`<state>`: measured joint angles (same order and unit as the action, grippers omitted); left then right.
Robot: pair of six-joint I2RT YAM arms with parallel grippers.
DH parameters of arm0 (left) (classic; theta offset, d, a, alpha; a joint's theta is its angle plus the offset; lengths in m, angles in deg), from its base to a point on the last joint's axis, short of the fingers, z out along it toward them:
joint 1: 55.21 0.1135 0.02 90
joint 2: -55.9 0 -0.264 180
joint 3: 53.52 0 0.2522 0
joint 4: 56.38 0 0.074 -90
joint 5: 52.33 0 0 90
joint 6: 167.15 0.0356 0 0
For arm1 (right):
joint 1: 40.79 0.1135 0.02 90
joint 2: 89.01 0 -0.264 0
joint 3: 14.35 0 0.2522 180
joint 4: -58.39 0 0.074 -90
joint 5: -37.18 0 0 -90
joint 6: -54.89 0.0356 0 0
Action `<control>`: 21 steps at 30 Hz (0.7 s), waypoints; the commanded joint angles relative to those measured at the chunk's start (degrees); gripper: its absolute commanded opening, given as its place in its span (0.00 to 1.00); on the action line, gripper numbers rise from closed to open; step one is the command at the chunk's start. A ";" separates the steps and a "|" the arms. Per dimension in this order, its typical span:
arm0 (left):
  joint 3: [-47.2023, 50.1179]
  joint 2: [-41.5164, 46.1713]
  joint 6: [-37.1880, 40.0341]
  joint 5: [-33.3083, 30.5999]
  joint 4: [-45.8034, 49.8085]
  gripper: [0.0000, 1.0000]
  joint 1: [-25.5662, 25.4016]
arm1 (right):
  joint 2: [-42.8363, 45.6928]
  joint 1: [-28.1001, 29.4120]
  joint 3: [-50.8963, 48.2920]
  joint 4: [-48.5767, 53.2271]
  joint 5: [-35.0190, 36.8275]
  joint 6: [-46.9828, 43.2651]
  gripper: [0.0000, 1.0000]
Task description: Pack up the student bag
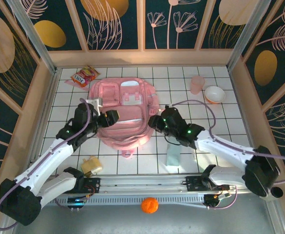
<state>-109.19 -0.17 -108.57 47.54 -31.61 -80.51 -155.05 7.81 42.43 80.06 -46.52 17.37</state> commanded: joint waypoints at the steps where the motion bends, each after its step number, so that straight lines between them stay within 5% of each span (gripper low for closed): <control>1: -8.44 -3.79 30.12 2.25 2.79 0.66 -0.36 | 4.95 -0.04 1.83 3.04 9.65 -10.90 0.47; 5: -15.43 -10.13 61.36 13.21 13.75 0.65 -0.36 | 8.86 -0.35 1.87 3.28 13.67 -16.75 0.47; 8: -15.63 -13.89 72.68 15.85 15.00 0.66 -0.36 | 11.12 -0.74 0.83 3.29 15.67 -17.92 0.48; 10: -14.92 -15.75 76.63 17.06 13.17 0.77 -0.64 | 11.88 -1.78 -0.06 3.25 14.09 -17.81 0.48; 16: -11.73 -20.59 82.21 18.70 7.22 0.78 -4.21 | 12.17 -3.11 -1.99 4.23 10.98 -14.81 0.48; 21: -9.70 -24.71 84.80 9.68 4.38 0.80 -8.95 | 12.19 -3.16 -2.34 4.53 11.18 -14.08 0.48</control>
<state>-120.21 -23.45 -28.90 60.93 -23.90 -87.62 -143.47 4.90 40.55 83.77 -35.96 2.73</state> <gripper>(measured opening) 0.793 0.484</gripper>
